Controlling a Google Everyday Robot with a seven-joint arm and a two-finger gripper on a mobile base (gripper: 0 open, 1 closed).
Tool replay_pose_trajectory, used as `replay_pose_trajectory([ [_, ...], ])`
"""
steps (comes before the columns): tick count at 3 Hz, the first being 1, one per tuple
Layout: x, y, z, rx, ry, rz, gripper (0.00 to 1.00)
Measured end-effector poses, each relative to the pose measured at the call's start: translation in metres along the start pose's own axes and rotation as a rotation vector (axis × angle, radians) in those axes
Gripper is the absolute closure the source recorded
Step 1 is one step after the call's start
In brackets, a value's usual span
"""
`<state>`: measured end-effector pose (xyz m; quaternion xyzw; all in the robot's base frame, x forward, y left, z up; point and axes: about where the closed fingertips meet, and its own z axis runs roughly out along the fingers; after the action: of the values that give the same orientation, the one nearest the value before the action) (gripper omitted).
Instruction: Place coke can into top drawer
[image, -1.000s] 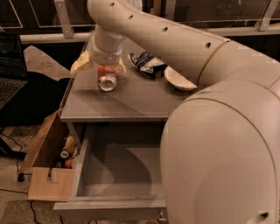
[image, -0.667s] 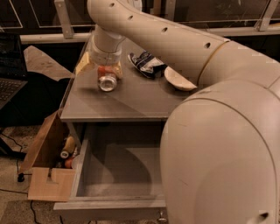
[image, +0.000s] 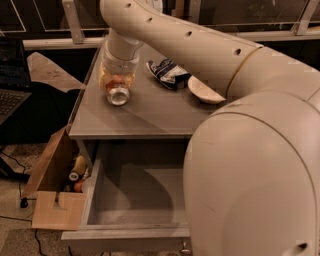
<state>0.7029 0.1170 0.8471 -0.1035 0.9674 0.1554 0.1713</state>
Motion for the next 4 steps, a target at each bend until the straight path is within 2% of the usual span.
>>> replay_pose_trajectory([
  [1,0.0,0.0,0.0,0.0,0.0,0.0,0.89],
  [2,0.0,0.0,0.0,0.0,0.0,0.0,1.0],
  [3,0.004,0.004,-0.01,-0.015,-0.005,-0.084,1.0],
  [4,0.024,0.005,-0.046,-0.081,-0.01,-0.237,1.0],
])
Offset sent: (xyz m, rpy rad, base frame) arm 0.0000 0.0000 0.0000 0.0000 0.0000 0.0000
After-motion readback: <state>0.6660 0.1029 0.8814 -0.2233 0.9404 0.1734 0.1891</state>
